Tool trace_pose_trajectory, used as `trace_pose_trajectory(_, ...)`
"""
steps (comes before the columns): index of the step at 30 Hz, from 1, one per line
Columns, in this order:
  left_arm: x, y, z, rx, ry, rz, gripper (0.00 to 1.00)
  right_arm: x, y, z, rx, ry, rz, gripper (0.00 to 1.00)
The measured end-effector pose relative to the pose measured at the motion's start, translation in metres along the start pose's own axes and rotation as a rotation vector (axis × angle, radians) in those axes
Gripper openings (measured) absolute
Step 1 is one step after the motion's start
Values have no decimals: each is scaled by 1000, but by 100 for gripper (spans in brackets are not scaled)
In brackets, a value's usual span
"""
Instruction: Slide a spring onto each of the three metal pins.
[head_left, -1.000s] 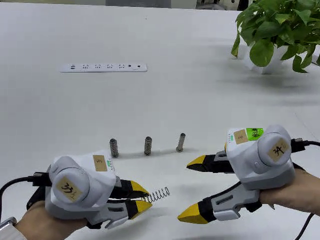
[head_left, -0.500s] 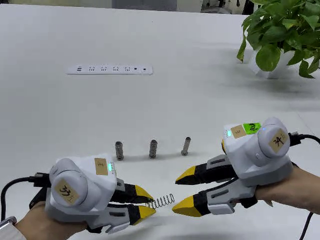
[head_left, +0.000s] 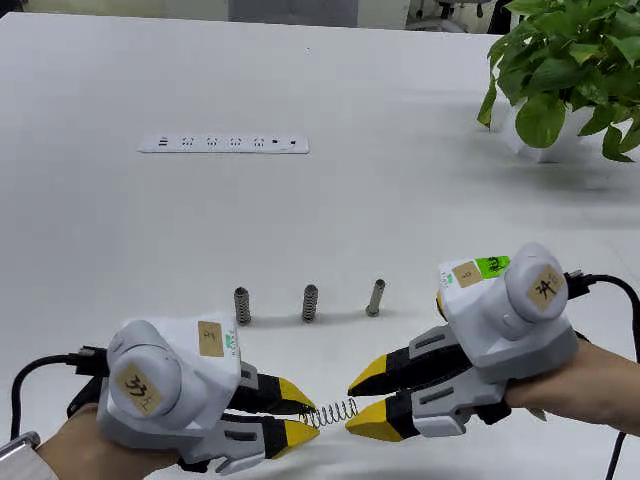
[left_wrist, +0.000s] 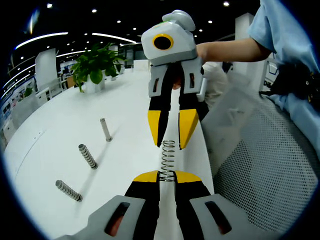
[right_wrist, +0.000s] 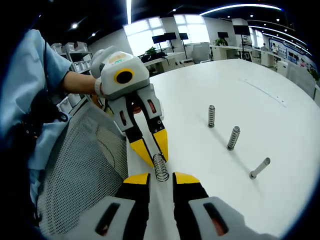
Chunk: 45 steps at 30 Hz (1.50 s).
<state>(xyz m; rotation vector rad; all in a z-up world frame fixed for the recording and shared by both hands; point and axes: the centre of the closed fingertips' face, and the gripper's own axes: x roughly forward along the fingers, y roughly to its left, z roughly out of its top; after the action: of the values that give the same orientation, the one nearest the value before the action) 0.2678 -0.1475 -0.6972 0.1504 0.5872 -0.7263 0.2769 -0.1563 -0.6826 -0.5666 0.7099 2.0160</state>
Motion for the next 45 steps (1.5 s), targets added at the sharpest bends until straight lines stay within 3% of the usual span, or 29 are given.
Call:
trace_pose_trajectory(6, 1, -2, 2, -1, -6, -4, 10, 0, 0, -1, 2, -2, 3, 13)
trace_pose_trajectory(15, 3, -3, 3, -11, -4, -7, 10, -2, 2, 2, -15, 10, -8, 12)
trace_pose_trajectory(32, 11, -5, 12, -15, -5, -19, 9, -3, 13, 28, -152, 53, -41, 12)
trace_pose_trajectory(41, 12, -7, 11, -12, -5, -22, 9, -3, 13, 25, -170, 78, -34, 12)
trace_pose_trajectory(45, 13, -7, 13, -8, -11, -21, 9, -5, 16, 24, -217, 110, -17, 15)
